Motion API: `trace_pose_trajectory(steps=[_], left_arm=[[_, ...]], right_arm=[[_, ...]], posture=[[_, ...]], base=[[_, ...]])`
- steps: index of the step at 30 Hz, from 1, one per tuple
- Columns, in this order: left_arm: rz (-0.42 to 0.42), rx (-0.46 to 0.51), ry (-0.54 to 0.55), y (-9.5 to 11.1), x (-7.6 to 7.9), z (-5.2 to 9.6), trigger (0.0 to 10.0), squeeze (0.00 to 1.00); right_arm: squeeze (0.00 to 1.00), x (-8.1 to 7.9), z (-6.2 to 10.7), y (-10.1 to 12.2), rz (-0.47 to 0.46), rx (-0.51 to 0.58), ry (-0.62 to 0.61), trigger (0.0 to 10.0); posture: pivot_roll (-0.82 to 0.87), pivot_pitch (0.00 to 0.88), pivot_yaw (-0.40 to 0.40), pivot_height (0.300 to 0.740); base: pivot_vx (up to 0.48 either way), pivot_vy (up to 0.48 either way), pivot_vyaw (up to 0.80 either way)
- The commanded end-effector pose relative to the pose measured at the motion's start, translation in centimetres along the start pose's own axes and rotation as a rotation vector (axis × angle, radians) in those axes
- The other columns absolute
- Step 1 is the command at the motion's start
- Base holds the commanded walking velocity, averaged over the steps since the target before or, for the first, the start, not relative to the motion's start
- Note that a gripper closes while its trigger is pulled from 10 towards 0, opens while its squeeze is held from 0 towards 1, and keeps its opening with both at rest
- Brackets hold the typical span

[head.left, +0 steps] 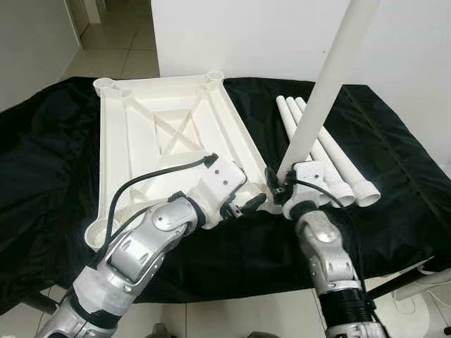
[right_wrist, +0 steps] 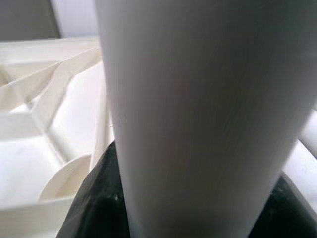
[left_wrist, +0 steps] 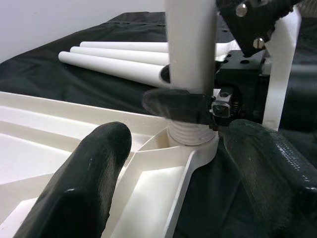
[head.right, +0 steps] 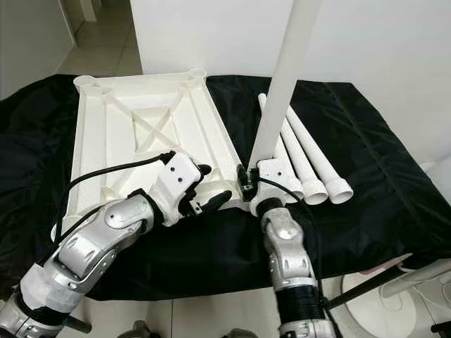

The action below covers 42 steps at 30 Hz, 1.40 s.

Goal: Building children table

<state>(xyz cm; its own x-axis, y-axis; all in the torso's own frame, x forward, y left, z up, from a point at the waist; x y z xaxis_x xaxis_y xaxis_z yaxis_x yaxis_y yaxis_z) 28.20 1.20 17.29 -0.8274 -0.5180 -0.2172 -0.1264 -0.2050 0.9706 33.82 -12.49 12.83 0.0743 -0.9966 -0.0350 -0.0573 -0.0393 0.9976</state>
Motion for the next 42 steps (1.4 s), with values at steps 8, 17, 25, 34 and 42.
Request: trace_pose_trajectory(steps=[8,17,25,34,42], left_arm=[[-0.011,-0.023,-0.081,-0.4,0.8,0.1,10.0,0.0],[-0.019,-0.023,-0.087,-0.4,0.7,0.0,10.0,0.0],[-0.019,-0.028,-0.089,-0.5,0.8,0.1,10.0,0.0],[-0.012,-0.041,-0.073,-1.2,0.7,0.2,10.0,0.0],[-0.017,-0.041,-0.068,-1.1,0.4,0.2,10.0,0.0]], right_arm=[[0.0,-0.8,1.2,-1.6,-0.058,-0.073,-0.103,10.0],[1.0,-0.5,1.2,-0.7,-0.044,-0.034,-0.075,10.0],[1.0,0.4,0.8,1.1,-0.002,0.057,0.101,10.0],[0.0,1.3,0.6,1.4,0.09,0.055,0.361,10.0],[0.0,1.1,0.4,0.8,0.156,0.018,0.539,10.0]], posture=[[-0.06,0.0,-0.032,0.74],[-0.06,0.0,-0.026,0.74],[-0.06,0.0,-0.024,0.74],[-0.07,0.008,-0.018,0.74],[-0.06,0.007,-0.013,0.74]], base=[[0.0,0.0,0.0],[0.0,0.0,0.0],[0.0,0.0,0.0],[0.0,0.0,0.0],[0.0,0.0,0.0]])
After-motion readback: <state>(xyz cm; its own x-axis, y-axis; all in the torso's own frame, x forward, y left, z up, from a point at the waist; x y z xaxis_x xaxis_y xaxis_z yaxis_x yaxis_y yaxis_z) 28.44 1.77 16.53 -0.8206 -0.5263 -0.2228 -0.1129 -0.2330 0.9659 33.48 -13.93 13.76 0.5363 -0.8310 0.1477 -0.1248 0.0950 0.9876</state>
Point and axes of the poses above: a point about 5 cm out from each wrist's last joint towards the gripper, its own z axis pointing back from the gripper into the wrist, its own y axis along the axis of the wrist's last joint, x = y × z, the point moved 4 cm from there along -z, pointing out of the wrist towards the gripper
